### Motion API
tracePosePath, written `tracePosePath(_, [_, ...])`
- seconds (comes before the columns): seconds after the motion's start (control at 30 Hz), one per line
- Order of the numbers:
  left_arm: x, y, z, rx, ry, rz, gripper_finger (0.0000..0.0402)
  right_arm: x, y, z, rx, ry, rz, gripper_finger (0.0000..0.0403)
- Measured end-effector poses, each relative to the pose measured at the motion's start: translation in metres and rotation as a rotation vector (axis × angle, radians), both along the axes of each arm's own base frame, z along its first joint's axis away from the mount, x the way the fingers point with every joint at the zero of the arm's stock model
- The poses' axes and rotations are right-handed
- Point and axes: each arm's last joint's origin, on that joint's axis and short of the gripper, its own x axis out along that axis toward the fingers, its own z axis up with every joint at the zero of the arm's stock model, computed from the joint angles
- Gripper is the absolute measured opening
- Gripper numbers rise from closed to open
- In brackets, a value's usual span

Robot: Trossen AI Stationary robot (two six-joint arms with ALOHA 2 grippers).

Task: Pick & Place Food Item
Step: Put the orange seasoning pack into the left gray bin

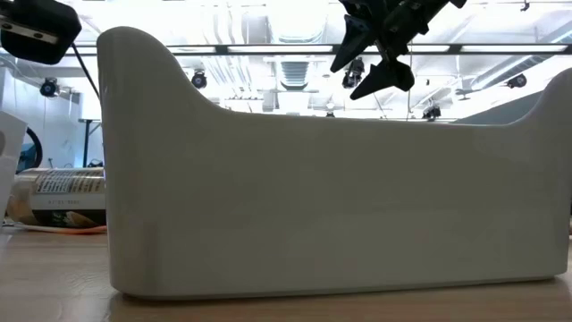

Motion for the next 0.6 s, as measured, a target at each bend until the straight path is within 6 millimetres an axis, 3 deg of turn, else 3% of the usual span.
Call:
tracePosePath(0.4, [0.0006, -0.0002, 0.0003, -0.016, -0.002, 0.030, 0.0004, 0.0000, 0.0000, 0.0000, 0.002, -0.001, -0.002, 0.0331])
tracePosePath(0.6, [0.0015, 0.0009, 0.0003, -0.024, 0.002, 0.057, 0.0062, 0.0000, 0.0000, 0.0000, 0.002, -0.001, -0.002, 0.0331])
